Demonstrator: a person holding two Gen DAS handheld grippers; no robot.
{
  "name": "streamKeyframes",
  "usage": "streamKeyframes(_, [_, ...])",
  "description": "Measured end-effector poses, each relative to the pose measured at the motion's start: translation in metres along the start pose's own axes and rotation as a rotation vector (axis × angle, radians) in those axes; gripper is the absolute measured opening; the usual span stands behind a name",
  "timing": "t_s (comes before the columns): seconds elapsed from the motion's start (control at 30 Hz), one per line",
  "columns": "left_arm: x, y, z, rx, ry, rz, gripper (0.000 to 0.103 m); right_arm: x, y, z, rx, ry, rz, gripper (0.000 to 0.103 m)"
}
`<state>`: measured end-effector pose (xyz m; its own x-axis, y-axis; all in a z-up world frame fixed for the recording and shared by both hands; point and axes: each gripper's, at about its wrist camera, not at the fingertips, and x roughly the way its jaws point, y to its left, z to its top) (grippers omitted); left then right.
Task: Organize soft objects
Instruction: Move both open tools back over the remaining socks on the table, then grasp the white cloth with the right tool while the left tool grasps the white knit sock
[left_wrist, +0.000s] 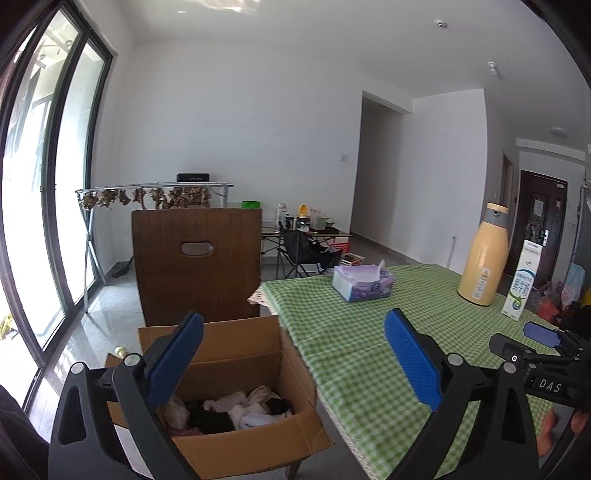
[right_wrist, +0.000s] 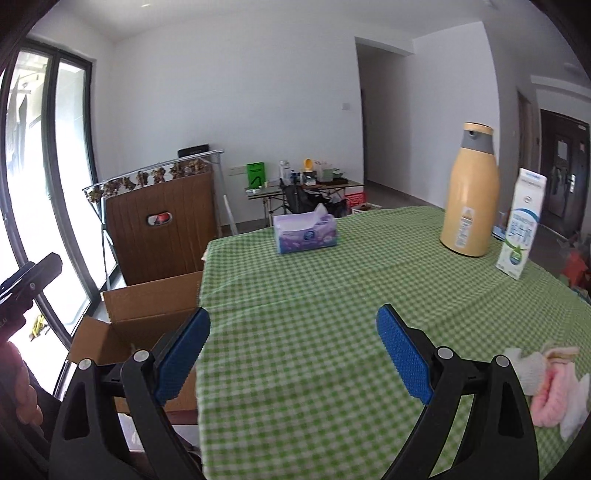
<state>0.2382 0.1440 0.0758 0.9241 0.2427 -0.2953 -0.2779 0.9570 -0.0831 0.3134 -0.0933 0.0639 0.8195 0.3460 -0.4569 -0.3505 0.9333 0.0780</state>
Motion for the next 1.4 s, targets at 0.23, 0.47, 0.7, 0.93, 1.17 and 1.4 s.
streamKeyframes(0.23, [0.009,-0.085,-0.008,0.026,0.024,-0.173,0.095,-0.054,-0.086,-0.018,0.068,0.0,-0.164,0.088])
streamKeyframes(0.47, [0.011,-0.171,-0.025,0.113,0.063,-0.352,0.095,-0.114,-0.171,-0.044,0.153,0.003,-0.38,0.088])
streamKeyframes(0.7, [0.019,-0.217,-0.051,0.186,0.122,-0.45,0.095,-0.145,-0.256,-0.095,0.298,0.095,-0.541,0.088])
streamKeyframes(0.93, [0.037,-0.234,-0.066,0.207,0.18,-0.458,0.095,-0.139,-0.286,-0.115,0.374,0.14,-0.529,0.088])
streamKeyframes(1.17, [0.046,-0.266,-0.071,0.267,0.222,-0.498,0.095,-0.087,-0.3,-0.126,0.408,0.276,-0.462,0.057])
streamKeyframes(1.4, [0.062,-0.336,-0.088,0.376,0.308,-0.579,0.095,-0.087,-0.323,-0.145,0.564,0.209,-0.424,0.01])
